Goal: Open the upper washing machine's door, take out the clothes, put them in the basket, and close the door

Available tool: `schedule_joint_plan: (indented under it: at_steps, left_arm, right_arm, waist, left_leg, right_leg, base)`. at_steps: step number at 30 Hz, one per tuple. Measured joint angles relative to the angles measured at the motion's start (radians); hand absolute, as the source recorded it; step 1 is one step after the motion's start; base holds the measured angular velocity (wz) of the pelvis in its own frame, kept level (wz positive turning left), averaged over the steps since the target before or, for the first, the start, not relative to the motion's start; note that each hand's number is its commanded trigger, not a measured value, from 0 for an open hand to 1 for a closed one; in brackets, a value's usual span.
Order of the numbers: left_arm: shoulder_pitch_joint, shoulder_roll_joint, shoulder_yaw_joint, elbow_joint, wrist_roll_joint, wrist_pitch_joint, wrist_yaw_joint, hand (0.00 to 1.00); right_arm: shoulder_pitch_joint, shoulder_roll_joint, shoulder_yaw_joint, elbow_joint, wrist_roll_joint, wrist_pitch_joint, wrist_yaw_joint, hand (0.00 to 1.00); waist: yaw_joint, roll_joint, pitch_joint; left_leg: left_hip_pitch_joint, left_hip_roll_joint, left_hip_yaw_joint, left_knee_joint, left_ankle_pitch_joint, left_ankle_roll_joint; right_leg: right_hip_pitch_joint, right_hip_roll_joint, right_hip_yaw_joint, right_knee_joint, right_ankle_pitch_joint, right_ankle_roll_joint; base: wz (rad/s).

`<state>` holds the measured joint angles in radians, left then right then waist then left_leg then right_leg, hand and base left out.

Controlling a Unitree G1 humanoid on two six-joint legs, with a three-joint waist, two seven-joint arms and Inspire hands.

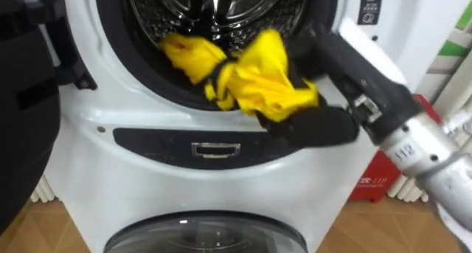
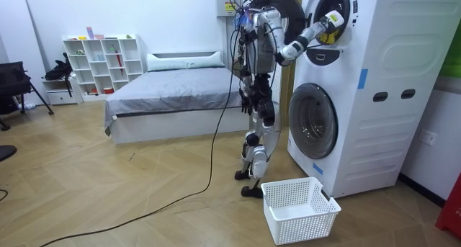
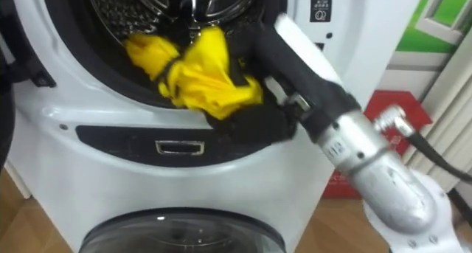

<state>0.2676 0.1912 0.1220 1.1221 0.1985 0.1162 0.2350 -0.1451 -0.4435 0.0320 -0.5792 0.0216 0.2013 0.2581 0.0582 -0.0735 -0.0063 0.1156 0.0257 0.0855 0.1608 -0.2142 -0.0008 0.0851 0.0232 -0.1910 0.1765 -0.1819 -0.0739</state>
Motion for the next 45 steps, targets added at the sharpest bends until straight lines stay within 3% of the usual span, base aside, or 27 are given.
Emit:
schedule_joint_plan:
  at_steps: [1, 6, 10, 15, 20, 28, 30, 35, 39, 41, 45]
  left_arm:
    - [0.011, 0.0, 0.0, 0.0, 0.0, -0.003, 0.0, 0.0]
    - [0.01, 0.0, -0.001, 0.015, 0.0, -0.024, -0.004, 0.0]
    - [0.003, 0.0, 0.001, 0.015, 0.002, -0.037, -0.012, 0.0]
    - [-0.016, 0.005, 0.001, 0.01, 0.002, -0.053, -0.014, 0.0]
    - [-0.031, 0.014, -0.001, 0.006, 0.002, -0.053, -0.032, 0.0]
    - [-0.041, 0.034, 0.002, -0.009, 0.003, -0.059, -0.077, 0.0]
    - [-0.043, 0.035, 0.0, -0.009, 0.003, -0.056, -0.077, 0.0]
    - [-0.053, 0.034, -0.019, -0.028, -0.011, -0.053, -0.078, 0.0]
    - [-0.087, 0.035, -0.03, -0.015, -0.011, -0.05, -0.079, 0.0]
    - [-0.113, 0.037, -0.051, -0.001, -0.012, -0.047, -0.084, 0.0]
    - [-0.123, 0.039, -0.082, 0.0, -0.054, -0.038, -0.09, 0.0]
  right_arm:
    - [0.01, 0.002, -0.012, 0.0, 0.029, -0.002, 0.011, 1.0]
    - [0.031, 0.012, -0.058, -0.003, 0.114, -0.041, 0.062, 1.0]
    - [0.11, 0.015, -0.1, -0.021, 0.212, -0.061, 0.096, 1.0]
    - [0.178, 0.014, -0.177, -0.016, 0.227, -0.07, 0.105, 1.0]
    - [0.236, 0.015, -0.224, -0.014, 0.352, -0.072, 0.133, 1.0]
    - [0.237, 0.0, -0.378, 0.0, 0.488, -0.072, 0.183, 1.0]
    - [0.238, 0.0, -0.38, 0.028, 0.484, -0.075, 0.193, 1.0]
    - [0.289, 0.001, -0.376, 0.164, 0.473, -0.062, 0.252, 1.0]
    - [0.329, 0.013, -0.374, 0.25, 0.427, -0.045, 0.265, 1.0]
    - [0.353, 0.018, -0.363, 0.291, 0.387, -0.031, 0.27, 1.0]
    - [0.39, 0.046, -0.342, 0.394, 0.361, -0.023, 0.268, 1.0]
  waist:
    - [-0.007, 0.004, -0.0039]
    - [-0.027, 0.004, -0.0041]
    - [-0.033, 0.005, -0.0021]
    - [-0.071, 0.012, 0.0023]
    - [-0.117, 0.013, 0.0053]
    - [-0.191, 0.013, 0.0035]
    - [-0.206, 0.013, 0.004]
    - [-0.217, 0.015, 0.0067]
    - [-0.217, 0.02, 0.0091]
    - [-0.219, 0.033, 0.0109]
    - [-0.221, 0.045, 0.0051]
  left_leg:
    - [0.0, -0.001, 0.002, 0.001, 0.0, 0.0]
    - [0.002, 0.0, 0.02, 0.007, 0.0, 0.0]
    - [-0.003, 0.004, 0.051, 0.003, -0.001, 0.001]
    - [-0.001, 0.013, 0.086, 0.003, -0.002, 0.001]
    - [0.013, 0.016, 0.149, 0.003, -0.002, 0.001]
    - [0.02, 0.025, 0.191, 0.003, -0.005, -0.003]
    - [0.022, 0.028, 0.199, 0.003, -0.008, -0.008]
    - [0.038, 0.049, 0.308, 0.003, -0.02, -0.022]
    - [0.033, 0.052, 0.348, 0.003, -0.026, -0.025]
    - [0.031, 0.059, 0.369, 0.003, -0.036, -0.028]
    - [0.022, 0.066, 0.383, 0.006, -0.037, -0.029]
  right_leg:
    - [0.0, -0.001, 0.001, -0.004, 0.0, 0.0]
    - [-0.007, 0.003, 0.015, -0.006, 0.008, 0.0]
    - [-0.02, 0.012, 0.046, -0.008, 0.021, -0.001]
    - [-0.033, 0.017, 0.08, -0.006, 0.022, -0.001]
    - [-0.041, 0.025, 0.127, -0.008, 0.025, -0.003]
    - [-0.051, 0.036, 0.177, -0.005, 0.029, -0.004]
    - [-0.053, 0.041, 0.191, -0.004, 0.031, -0.005]
    - [-0.071, 0.063, 0.245, 0.015, 0.035, -0.011]
    - [-0.101, 0.077, 0.271, 0.028, 0.038, -0.017]
    - [-0.114, 0.088, 0.287, 0.027, 0.041, -0.021]
    - [-0.129, 0.095, 0.307, 0.03, 0.048, -0.023]
  base:
    - [0.0]
    - [-0.09]
    - [-0.22]
    - [-0.21]
    - [-0.27]
    - [-0.25]
    - [-0.22]
    - [-0.35]
    - [-0.25]
    - [-0.25]
    - [-0.2]
